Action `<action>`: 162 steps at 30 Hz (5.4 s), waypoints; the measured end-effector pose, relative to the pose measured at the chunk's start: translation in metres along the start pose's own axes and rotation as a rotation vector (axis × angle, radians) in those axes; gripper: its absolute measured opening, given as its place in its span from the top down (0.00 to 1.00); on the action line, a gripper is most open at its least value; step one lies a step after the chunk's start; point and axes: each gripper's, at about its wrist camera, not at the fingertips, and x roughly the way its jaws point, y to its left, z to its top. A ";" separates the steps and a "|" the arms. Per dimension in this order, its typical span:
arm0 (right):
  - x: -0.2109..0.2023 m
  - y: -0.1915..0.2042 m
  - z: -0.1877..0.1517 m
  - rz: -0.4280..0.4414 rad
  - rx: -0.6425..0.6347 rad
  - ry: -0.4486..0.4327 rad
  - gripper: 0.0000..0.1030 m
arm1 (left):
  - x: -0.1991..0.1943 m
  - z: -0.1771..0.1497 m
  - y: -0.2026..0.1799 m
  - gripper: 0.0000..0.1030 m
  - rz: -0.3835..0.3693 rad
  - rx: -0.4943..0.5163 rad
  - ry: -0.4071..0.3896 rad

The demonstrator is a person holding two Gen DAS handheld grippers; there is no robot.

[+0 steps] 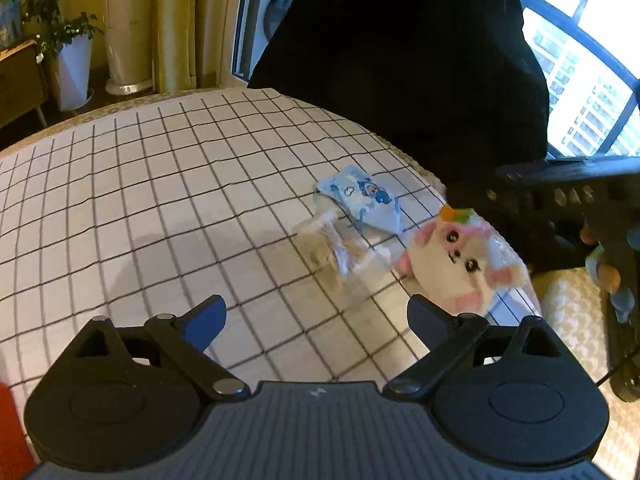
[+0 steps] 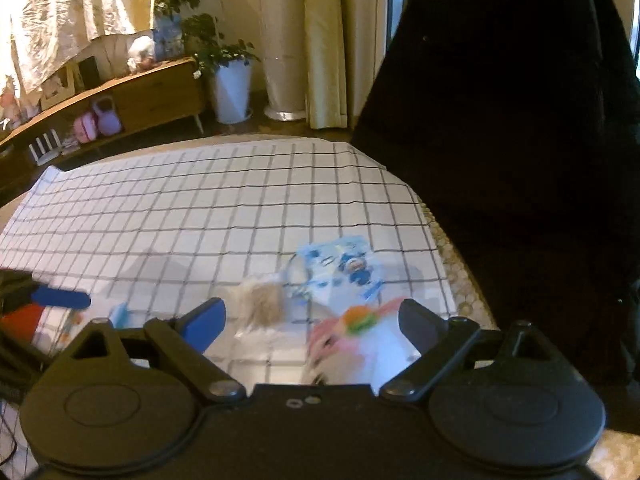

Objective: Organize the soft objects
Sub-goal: 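Move the left tool to the cotton swab bag while the right tool reaches the blue mask packet, then grasp the cotton swab bag with the left tool while the right tool grasps the mask packet, then carry the swab bag and mask packet over the red tin with both tools, then lower the swab bag and mask packet into the tin and open both tools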

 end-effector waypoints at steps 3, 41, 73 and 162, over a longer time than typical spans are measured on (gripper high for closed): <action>0.025 -0.010 0.015 0.028 0.004 0.038 0.09 | 0.020 0.005 -0.004 0.05 0.020 -0.020 0.011; 0.164 -0.020 0.033 0.011 -0.127 0.362 0.35 | 0.125 0.024 -0.018 0.44 0.045 -0.072 0.025; 0.049 0.003 0.046 0.016 -0.056 0.114 0.93 | 0.024 0.027 0.030 0.70 0.074 -0.122 -0.027; 0.071 0.404 -0.037 0.250 -0.247 0.214 0.77 | -0.184 -0.161 0.263 0.70 0.127 -0.138 0.057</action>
